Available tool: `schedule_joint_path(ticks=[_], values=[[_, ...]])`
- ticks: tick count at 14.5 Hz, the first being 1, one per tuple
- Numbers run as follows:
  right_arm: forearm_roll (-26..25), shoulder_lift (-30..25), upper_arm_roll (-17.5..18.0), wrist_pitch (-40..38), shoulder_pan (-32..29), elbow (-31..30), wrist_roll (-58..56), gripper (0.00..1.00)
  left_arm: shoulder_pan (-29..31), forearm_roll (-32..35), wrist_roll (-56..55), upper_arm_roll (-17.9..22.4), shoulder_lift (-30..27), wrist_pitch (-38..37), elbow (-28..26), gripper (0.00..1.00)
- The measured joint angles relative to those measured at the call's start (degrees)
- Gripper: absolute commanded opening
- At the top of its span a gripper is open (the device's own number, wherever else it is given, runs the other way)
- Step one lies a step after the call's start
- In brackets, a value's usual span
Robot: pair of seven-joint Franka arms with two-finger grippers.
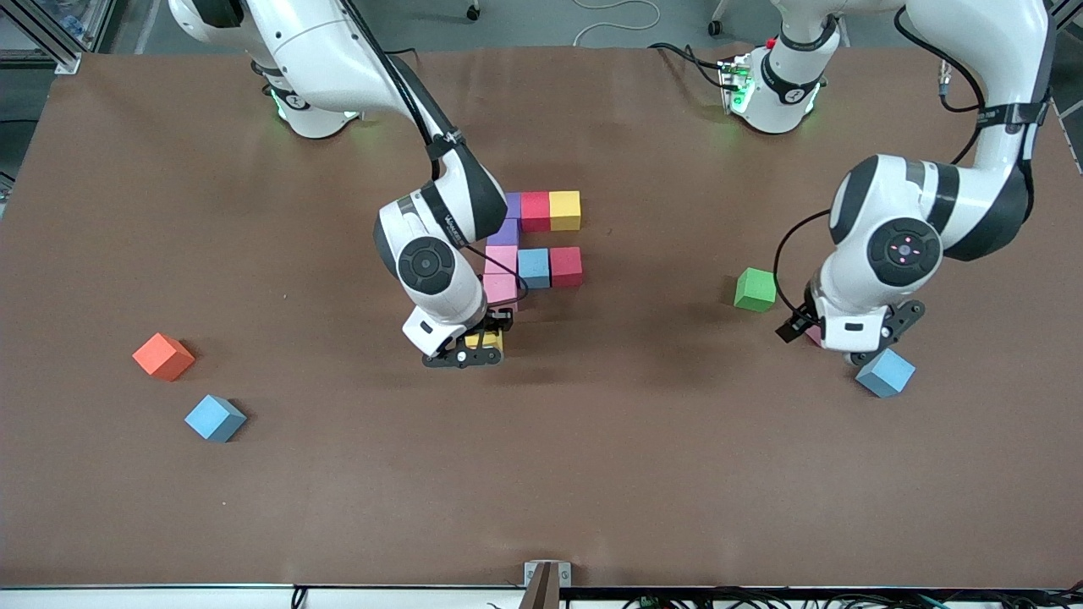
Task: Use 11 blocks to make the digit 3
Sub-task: 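Lower the left gripper onto the pink cube and grasp it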
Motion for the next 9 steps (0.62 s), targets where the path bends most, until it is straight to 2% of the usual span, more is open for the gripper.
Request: schedule_joint_path(ticks=[5, 9], values=[[0.0, 1.9, 0.2, -0.1, 0.6, 1.7, 0.0, 0.01, 6.3, 0.0, 9.8, -0.1, 4.8, 6.7, -0.9, 0.99], [0.1, 3.5, 0.3, -0.2, 0.8, 2.6, 0.3, 0.01, 9.8, 0.0, 16.1, -0.1, 7.4, 7.8, -0.9, 0.99]])
